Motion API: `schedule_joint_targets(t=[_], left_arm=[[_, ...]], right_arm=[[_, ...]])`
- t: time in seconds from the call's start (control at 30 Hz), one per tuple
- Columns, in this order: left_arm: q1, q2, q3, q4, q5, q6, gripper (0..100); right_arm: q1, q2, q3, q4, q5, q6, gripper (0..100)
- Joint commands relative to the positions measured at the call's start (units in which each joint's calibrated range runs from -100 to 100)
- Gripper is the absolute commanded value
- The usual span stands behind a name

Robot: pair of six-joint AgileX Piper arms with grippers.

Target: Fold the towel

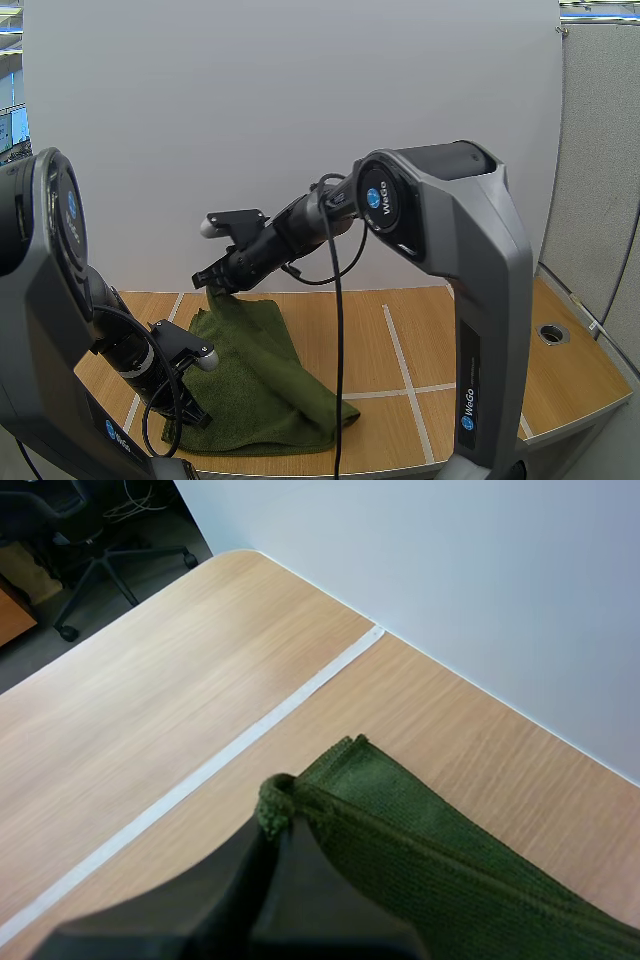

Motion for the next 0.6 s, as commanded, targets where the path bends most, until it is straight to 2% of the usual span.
schedule_joint_targets(t=[0.0, 0.27, 0.57], left_arm=[[-0.14, 1.43, 1.60, -0.06, -3.51, 0.42, 0], [-0.14, 1.43, 1.60, -0.06, -3.33, 0.51, 0], [-0.14, 1.43, 3.10, -0.06, -3.14, 0.51, 0]], right_arm=[[1.19, 4.62, -3.66, 0.43, -4.37, -1.05, 0], [1.34, 8.99, -6.66, 0.43, -4.36, -0.94, 0], [1.41, 9.42, -7.20, 1.87, -6.66, -1.37, 0]])
